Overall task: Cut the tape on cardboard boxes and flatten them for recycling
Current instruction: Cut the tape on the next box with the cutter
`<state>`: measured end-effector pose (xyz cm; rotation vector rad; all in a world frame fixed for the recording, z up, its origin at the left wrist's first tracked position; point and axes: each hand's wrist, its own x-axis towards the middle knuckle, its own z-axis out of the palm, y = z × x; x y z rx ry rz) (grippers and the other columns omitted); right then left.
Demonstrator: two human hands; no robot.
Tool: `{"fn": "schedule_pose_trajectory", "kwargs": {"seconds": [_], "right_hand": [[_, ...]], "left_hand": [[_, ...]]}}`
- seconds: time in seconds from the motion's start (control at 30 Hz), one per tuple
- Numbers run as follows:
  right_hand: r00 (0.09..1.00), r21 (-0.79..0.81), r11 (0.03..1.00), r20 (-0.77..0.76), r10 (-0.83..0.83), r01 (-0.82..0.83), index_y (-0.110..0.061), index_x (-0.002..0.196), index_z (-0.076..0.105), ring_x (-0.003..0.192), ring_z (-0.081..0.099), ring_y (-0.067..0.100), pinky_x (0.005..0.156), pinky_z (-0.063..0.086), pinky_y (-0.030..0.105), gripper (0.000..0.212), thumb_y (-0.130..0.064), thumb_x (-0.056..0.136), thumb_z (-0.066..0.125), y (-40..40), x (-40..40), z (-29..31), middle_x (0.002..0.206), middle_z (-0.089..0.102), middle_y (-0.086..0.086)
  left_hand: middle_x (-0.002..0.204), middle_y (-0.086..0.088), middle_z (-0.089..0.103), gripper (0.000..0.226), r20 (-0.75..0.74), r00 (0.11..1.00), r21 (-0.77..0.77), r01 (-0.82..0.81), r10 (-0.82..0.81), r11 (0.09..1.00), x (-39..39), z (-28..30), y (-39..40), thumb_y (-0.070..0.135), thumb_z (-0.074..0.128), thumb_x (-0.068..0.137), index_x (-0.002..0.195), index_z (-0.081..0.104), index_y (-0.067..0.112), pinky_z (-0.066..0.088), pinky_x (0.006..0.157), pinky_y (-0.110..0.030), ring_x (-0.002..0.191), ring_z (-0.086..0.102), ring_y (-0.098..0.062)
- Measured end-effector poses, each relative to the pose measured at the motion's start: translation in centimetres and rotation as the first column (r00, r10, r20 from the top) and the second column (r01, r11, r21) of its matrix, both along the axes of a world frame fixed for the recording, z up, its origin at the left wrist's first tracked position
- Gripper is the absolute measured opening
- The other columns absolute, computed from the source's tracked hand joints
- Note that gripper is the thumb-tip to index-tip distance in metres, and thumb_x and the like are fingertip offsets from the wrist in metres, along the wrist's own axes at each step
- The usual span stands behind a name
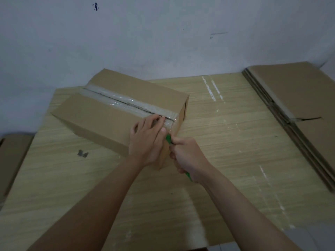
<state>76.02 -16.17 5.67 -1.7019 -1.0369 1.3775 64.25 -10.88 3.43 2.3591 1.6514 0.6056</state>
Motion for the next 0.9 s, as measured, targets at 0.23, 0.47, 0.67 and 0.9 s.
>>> {"fn": "schedule_pose_trajectory", "kwargs": {"seconds": [0.23,0.47,0.67,0.9], "right_hand": [[0.959,0.258,0.966,0.269,-0.087,0.015,-0.023,0.13,0.057,0.06,0.041,-0.005,0.057,0.033,0.009,0.045,-0.005,0.09,0.048,-1.0,3.4,0.4,0.075,0.049,-0.018],[0.78,0.475,0.823,0.622,-0.065,-0.311,-0.013,0.145,0.033,0.098,0.065,0.027,0.083,0.04,0.021,0.074,-0.017,0.081,0.071,0.8,3.1,2.1,0.124,0.063,0.012],[0.546,0.285,0.622,0.79,0.279,-0.729,-0.011,0.137,0.047,0.126,0.05,0.023,0.103,0.036,0.029,0.088,-0.034,0.062,0.086,3.5,1.1,2.2,0.137,0.053,0.006],[0.449,0.151,0.59,0.8,0.399,-0.793,-0.023,0.134,0.052,0.128,0.048,0.019,0.103,0.04,0.035,0.076,-0.044,0.067,0.08,6.3,0.3,1.7,0.138,0.053,-0.004]], "left_hand": [[0.136,0.015,0.042,0.068,0.011,1.0,-0.026,0.024,-0.024,0.999,-1.3,0.1,0.0,0.063,0.018,0.082,0.133,0.049,0.031,0.012,0.1,-0.026,0.124,0.033,-0.004],[0.137,0.002,0.047,0.064,0.013,0.913,-0.065,0.408,-0.408,0.911,-7.5,0.8,-0.3,0.058,0.038,0.084,0.136,0.049,0.021,0.02,0.107,-0.035,0.126,0.031,-0.006],[0.125,-0.009,0.054,0.054,0.052,0.902,0.043,0.428,-0.43,0.903,-11.5,1.4,-0.6,0.043,0.058,0.081,0.121,0.056,0.007,0.039,0.103,-0.032,0.117,0.047,-0.016],[0.116,-0.019,0.065,0.075,-0.257,0.94,0.276,0.294,-0.224,0.915,-11.4,0.0,-0.5,0.059,0.026,0.094,0.112,0.065,-0.003,0.049,0.073,-0.066,0.104,0.063,-0.041]]}}
